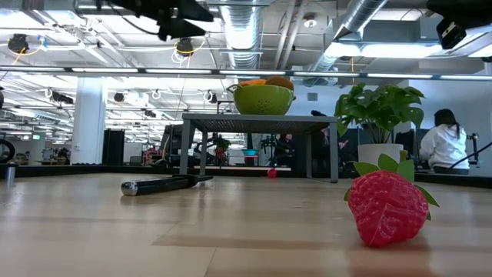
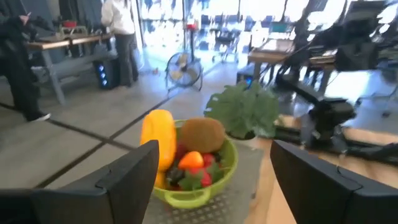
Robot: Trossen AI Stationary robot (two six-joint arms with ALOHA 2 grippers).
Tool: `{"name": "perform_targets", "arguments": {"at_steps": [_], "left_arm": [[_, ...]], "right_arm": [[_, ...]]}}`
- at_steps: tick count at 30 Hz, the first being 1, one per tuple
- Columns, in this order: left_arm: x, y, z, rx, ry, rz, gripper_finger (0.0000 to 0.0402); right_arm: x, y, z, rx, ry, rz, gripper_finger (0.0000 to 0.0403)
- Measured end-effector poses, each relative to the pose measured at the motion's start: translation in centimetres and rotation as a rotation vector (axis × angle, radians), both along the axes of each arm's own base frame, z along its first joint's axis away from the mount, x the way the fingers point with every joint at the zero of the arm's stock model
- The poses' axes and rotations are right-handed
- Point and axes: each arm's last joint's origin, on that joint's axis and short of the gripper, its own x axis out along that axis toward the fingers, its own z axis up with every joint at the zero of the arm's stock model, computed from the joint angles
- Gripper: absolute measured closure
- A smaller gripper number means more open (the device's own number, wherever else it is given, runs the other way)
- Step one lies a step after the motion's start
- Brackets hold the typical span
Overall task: Pick & Place Fruit
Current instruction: Put the blackberry into the green strainer bowl on the shelf
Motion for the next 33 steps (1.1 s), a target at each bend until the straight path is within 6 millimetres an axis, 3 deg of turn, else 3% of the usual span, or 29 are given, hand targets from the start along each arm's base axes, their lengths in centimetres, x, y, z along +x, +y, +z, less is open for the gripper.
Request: {"name": "perform_targets", "arguments": {"at_steps": [4, 11, 17, 24, 30, 33], "left_arm": [[-1.6, -1.1, -1.9, 0.011, -0.072, -0.030, 0.0099], [-2.7, -2.0, -4.6, 0.010, -0.153, -0.091, 0.0098], [-2.8, -2.1, -6.4, -0.050, -0.133, -0.088, 0.0098], [-2.8, -2.2, -7.0, -0.067, -0.135, -0.092, 0.0103], [-2.8, -2.2, -7.0, -0.080, -0.141, -0.091, 0.0103], [-2.8, -2.4, -7.0, -0.080, -0.140, -0.097, 0.0103]], "right_arm": [[0.0, 0.0, 1.2, -0.140, -0.092, -0.017, 0.0397], [0.3, 0.2, 4.2, -0.282, -0.391, -0.117, 0.0397], [2.2, 1.4, 5.0, -0.467, -0.383, -0.162, 0.0397], [8.0, 4.0, 3.7, -0.589, -0.182, -0.199, 0.0397], [13.3, 3.4, 3.6, -0.577, 0.013, -0.321, 0.0380], [15.9, 2.8, 2.9, -0.511, 0.137, -0.285, 0.0357]]}}
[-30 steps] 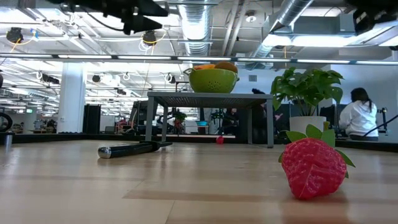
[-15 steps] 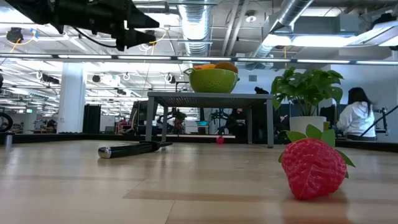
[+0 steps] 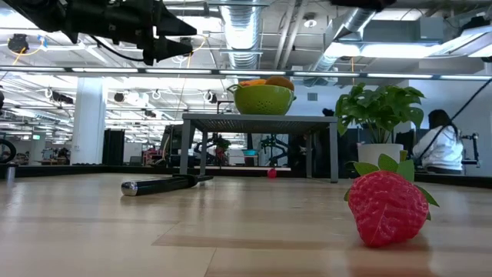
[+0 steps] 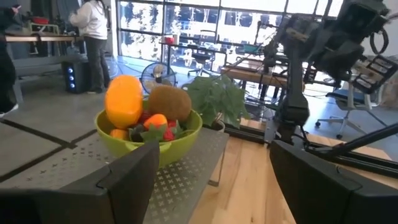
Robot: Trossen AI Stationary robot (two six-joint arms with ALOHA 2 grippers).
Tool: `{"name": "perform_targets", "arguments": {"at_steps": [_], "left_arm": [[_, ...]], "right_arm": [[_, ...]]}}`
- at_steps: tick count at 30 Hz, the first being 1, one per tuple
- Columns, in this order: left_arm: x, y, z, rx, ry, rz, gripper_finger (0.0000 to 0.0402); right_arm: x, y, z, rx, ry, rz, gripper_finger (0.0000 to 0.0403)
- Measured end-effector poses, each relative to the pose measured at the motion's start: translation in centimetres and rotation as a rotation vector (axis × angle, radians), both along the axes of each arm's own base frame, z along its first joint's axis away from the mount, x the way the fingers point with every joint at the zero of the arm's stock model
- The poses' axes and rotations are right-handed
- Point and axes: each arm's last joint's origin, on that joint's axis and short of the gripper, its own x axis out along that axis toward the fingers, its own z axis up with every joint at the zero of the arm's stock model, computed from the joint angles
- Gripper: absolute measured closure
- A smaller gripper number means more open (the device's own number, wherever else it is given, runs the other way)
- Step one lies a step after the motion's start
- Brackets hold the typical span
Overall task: Pick & Place Fruit
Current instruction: Put the blackberry into the green strainer bowl on the shelf
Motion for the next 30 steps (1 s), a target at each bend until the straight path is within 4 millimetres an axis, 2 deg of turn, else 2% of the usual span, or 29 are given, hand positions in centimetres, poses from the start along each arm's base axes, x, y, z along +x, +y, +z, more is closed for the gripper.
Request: {"name": "perform_targets", "arguments": {"at_steps": [4, 7, 11, 17, 23, 30], "left_arm": [[0.2, -0.5, 0.0, 0.005, 0.002, -0.026, 0.0103], [0.3, -0.8, 0.0, 0.023, 0.008, -0.044, 0.0103], [0.4, -1.2, 0.0, 0.029, 0.009, -0.065, 0.0103], [0.5, -1.7, 0.0, 0.027, 0.007, -0.090, 0.0103], [0.7, -2.6, 0.0, 0.003, 0.001, -0.135, 0.0103], [0.7, -3.2, -0.2, -0.015, 0.003, -0.171, 0.0103]], "right_arm": [[2.8, -0.1, -1.1, 0.135, 0.141, 0.051, 0.0323], [4.6, 0.7, -1.7, 0.147, 0.263, 0.091, 0.0290], [6.4, 2.3, -2.8, 0.131, 0.406, 0.123, 0.0231], [7.7, 5.7, -5.4, 0.153, 0.527, 0.213, 0.0156], [8.0, 9.7, -8.8, 0.196, 0.645, 0.309, 0.0148], [8.8, 13.9, -12.5, 0.258, 0.702, 0.467, 0.0148]]}}
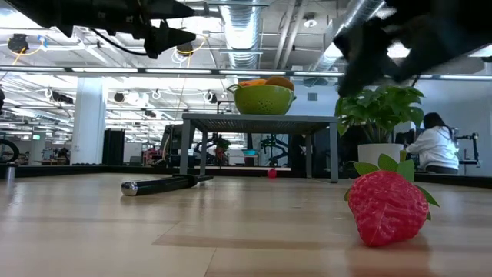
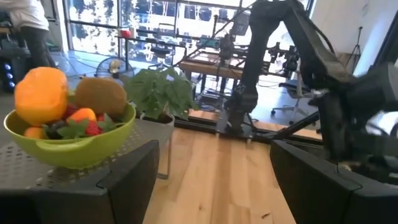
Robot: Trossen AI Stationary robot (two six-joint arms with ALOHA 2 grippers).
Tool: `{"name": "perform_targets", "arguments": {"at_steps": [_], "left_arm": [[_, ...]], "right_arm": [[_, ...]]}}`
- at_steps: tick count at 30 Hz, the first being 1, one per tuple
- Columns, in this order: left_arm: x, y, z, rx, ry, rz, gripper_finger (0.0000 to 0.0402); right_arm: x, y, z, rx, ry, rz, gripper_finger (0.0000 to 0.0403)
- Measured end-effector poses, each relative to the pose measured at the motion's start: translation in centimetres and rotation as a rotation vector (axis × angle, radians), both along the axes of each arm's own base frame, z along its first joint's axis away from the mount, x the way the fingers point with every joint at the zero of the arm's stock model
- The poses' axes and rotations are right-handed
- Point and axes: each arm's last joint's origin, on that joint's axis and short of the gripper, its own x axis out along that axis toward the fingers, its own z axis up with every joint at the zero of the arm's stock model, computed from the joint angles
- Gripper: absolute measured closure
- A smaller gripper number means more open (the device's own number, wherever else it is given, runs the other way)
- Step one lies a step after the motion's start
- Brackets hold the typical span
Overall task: Pick & Place Fruit
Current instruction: Put the blackberry into the green strainer bowl on the shelf
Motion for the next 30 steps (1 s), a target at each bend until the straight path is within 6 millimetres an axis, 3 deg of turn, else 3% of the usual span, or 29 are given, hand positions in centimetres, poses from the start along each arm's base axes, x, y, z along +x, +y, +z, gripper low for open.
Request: {"name": "perform_targets", "arguments": {"at_steps": [12, 19, 24, 30], "left_arm": [[0.1, -0.9, -0.1, -0.057, 0.004, -0.044, 0.0103], [0.2, -1.7, -0.2, -0.058, 0.008, -0.088, 0.0103], [0.2, -1.9, -0.3, -0.058, 0.013, -0.094, 0.0103], [0.2, -2.0, -0.3, -0.065, 0.012, -0.095, 0.0103]], "right_arm": [[1.5, 3.8, -5.0, -0.016, 0.137, 0.086, 0.0148], [2.2, 4.5, -7.0, -0.015, 0.150, 0.093, 0.0153], [2.5, 4.3, -7.4, -0.006, 0.156, 0.088, 0.0187], [2.4, 4.4, -7.5, -0.007, 0.168, 0.093, 0.0265]]}}
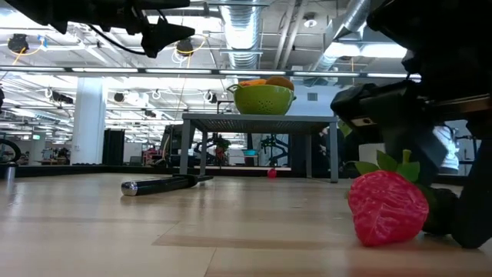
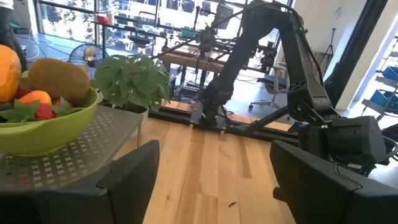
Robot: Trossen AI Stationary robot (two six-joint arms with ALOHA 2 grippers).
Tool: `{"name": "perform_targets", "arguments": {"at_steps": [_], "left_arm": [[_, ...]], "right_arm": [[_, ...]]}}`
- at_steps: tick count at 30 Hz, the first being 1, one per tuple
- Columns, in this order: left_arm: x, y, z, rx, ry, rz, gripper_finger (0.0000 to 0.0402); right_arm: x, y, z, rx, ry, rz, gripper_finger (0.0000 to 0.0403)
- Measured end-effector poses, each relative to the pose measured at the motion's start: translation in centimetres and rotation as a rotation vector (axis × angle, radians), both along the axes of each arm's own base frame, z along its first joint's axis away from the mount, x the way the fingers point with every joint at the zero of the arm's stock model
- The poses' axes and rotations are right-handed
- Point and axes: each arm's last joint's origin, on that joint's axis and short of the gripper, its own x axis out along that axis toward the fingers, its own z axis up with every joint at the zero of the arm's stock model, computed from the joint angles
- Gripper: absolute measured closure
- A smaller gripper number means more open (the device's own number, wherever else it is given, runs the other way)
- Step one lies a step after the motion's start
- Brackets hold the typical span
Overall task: Pick & Place Fruit
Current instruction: Put the blackberry into the green strainer bowl on the shelf
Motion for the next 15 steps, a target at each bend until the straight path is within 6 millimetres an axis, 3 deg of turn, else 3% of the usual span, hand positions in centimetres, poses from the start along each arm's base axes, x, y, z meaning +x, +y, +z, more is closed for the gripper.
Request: {"name": "perform_targets", "arguments": {"at_steps": [5, 15], "left_arm": [[0.00, 0.00, 0.00, 0.000, 0.000, 0.000, 0.0103], [0.00, 0.00, 0.02, 0.000, -0.002, 0.001, 0.0103]], "right_arm": [[-0.06, -0.02, -0.04, -0.005, 0.007, 0.001, 0.0320], [-0.39, -0.38, 0.62, 0.000, 0.035, 0.036, 0.0301]]}}
